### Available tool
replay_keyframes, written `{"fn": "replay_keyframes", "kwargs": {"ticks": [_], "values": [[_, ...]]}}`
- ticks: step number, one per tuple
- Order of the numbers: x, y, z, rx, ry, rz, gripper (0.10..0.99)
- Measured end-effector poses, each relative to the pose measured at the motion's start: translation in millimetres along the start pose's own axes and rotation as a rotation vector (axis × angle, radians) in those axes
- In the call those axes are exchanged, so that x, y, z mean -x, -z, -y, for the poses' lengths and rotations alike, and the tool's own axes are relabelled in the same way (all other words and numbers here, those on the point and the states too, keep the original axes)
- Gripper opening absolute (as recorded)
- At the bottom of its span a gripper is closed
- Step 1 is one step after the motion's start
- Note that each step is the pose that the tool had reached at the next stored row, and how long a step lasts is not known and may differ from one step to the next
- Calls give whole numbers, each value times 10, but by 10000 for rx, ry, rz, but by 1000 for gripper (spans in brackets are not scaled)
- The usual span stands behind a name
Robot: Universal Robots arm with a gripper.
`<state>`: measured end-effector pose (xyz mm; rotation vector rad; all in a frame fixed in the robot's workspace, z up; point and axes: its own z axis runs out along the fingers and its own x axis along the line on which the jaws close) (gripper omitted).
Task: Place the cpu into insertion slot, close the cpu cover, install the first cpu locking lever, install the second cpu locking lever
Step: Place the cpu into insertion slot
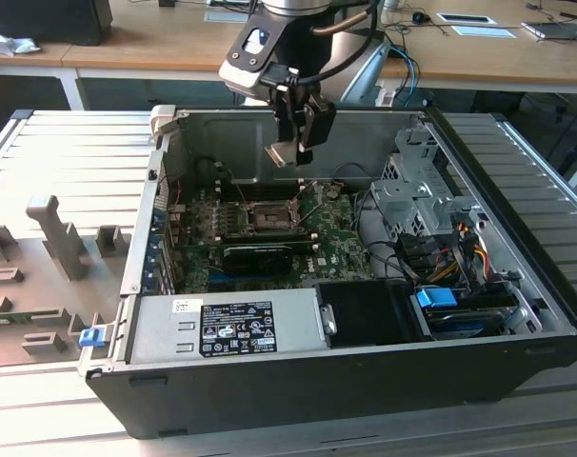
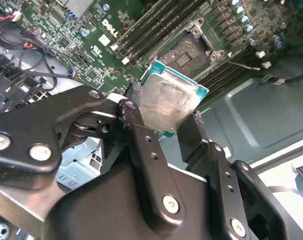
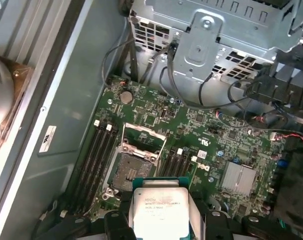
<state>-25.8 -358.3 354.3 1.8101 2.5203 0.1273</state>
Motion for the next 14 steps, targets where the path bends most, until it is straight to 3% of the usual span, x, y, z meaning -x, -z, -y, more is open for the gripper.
{"fn": "replay_keyframes", "kwargs": {"ticks": [14], "values": [[0,-20,2,22,-1160,102,533]]}}
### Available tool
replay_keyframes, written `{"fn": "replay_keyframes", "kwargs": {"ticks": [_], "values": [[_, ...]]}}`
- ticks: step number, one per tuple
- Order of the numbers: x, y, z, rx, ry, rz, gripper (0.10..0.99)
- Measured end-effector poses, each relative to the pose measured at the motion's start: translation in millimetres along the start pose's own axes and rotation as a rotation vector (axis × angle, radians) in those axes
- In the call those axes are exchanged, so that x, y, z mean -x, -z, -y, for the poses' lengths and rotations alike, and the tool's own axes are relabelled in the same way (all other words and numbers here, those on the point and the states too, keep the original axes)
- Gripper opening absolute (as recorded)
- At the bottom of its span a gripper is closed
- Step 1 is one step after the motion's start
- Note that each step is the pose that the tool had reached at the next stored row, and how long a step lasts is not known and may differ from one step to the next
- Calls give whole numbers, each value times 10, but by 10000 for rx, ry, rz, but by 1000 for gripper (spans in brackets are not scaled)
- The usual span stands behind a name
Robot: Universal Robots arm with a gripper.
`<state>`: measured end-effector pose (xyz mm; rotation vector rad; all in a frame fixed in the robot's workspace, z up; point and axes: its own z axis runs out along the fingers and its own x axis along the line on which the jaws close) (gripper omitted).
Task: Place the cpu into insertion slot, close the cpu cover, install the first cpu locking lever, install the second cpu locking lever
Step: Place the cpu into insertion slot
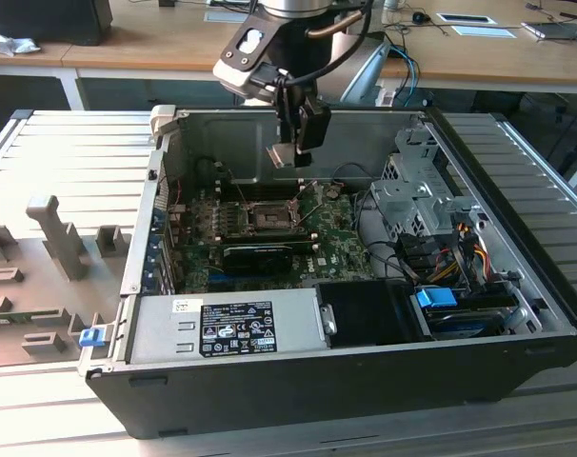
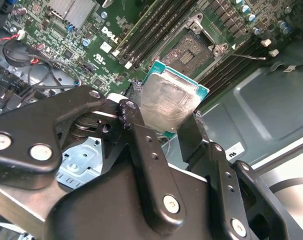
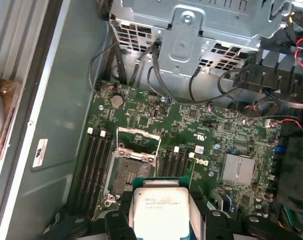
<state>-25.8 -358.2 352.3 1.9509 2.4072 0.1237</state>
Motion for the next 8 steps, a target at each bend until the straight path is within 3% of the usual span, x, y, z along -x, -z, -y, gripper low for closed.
{"fn": "replay_keyframes", "kwargs": {"ticks": [8], "values": [[0,-12,1,12,-638,56,533]]}}
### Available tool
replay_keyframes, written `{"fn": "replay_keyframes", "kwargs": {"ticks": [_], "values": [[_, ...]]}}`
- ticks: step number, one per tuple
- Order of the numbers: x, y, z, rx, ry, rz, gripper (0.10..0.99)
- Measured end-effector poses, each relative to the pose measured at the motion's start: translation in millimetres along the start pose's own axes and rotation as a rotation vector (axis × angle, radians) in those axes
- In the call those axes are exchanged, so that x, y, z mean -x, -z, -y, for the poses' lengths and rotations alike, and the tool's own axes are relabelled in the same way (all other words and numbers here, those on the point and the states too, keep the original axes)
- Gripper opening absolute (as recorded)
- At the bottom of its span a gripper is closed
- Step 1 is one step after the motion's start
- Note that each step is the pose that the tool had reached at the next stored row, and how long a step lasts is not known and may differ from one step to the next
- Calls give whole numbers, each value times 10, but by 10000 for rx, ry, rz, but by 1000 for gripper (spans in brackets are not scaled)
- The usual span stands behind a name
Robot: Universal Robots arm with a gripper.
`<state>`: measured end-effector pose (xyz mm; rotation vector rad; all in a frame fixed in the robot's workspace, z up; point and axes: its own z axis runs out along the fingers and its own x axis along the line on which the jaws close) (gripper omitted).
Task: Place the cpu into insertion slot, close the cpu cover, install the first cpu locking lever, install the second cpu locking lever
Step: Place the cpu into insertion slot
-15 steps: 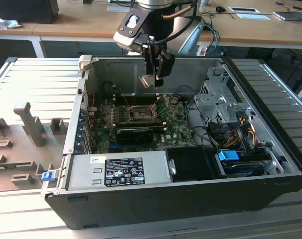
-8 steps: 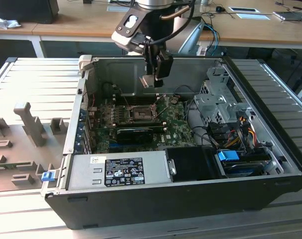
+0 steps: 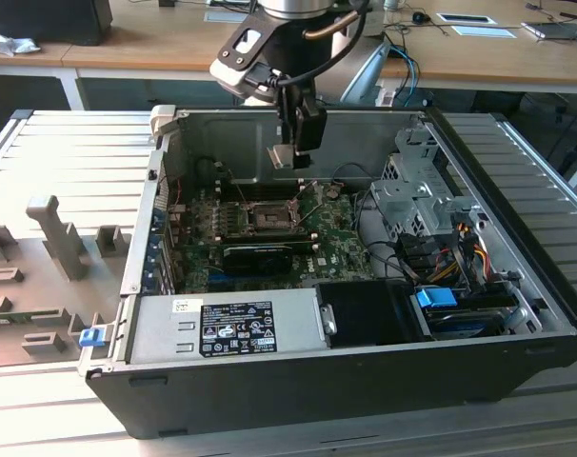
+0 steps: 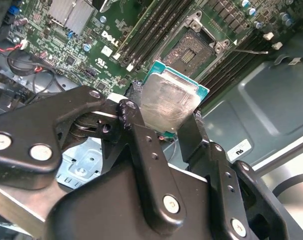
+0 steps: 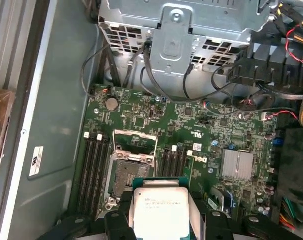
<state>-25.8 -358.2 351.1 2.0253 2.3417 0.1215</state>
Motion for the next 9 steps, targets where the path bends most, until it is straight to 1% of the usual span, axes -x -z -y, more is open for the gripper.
{"fn": "replay_keyframes", "kwargs": {"ticks": [9], "values": [[0,-16,1,15,-796,70,533]]}}
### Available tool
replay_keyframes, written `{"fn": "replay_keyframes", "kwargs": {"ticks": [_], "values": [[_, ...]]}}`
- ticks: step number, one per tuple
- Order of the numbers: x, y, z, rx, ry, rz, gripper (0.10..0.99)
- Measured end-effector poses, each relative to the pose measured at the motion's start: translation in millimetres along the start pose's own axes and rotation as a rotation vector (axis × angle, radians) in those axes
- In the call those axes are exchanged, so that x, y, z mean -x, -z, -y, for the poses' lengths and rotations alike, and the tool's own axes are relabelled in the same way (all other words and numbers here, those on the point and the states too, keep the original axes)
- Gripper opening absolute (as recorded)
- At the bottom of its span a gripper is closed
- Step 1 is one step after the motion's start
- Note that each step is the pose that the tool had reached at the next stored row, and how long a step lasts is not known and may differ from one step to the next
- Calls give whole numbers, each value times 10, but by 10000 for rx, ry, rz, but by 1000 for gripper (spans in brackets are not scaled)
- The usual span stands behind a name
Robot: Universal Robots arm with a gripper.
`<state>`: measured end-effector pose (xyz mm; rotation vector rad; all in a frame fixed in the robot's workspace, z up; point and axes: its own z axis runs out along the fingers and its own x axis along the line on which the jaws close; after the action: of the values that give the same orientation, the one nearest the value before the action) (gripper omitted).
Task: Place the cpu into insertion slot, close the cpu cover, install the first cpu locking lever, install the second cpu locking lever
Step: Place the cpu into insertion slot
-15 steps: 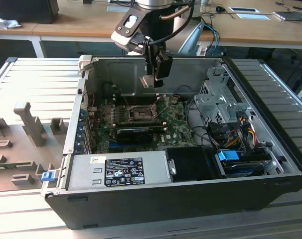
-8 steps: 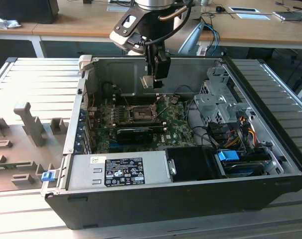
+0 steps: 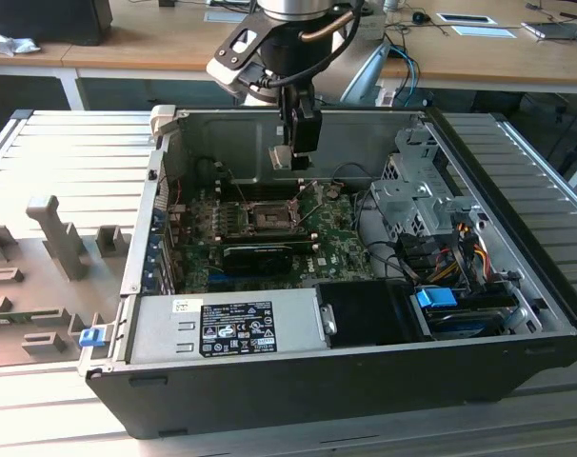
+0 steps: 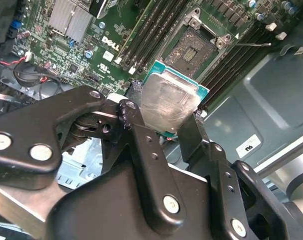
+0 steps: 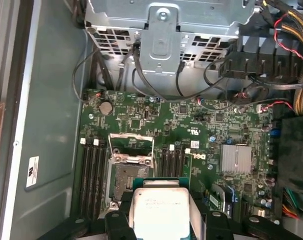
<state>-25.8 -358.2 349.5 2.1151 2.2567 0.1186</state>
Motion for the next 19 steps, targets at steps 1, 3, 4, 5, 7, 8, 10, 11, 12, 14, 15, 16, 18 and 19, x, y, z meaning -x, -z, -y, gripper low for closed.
{"fn": "replay_keyframes", "kwargs": {"ticks": [1,3,4,5,7,8,10,11,12,14,15,16,18,19], "values": [[0,-1,0,1,-78,7,533],[0,-5,1,5,-262,23,533],[0,-7,1,6,-383,33,533],[0,-10,1,9,-509,45,533],[0,-12,1,12,-657,57,533],[0,-13,1,12,-706,62,533],[0,-14,1,15,-815,72,533],[0,-16,1,16,-911,80,533],[0,-18,2,18,-990,87,533],[0,-21,2,21,-1154,101,533],[0,-22,2,22,-1204,106,533],[0,-24,2,23,-1272,112,533],[1,-27,2,26,-1403,123,533],[0,-31,3,28,-1519,133,533]]}}
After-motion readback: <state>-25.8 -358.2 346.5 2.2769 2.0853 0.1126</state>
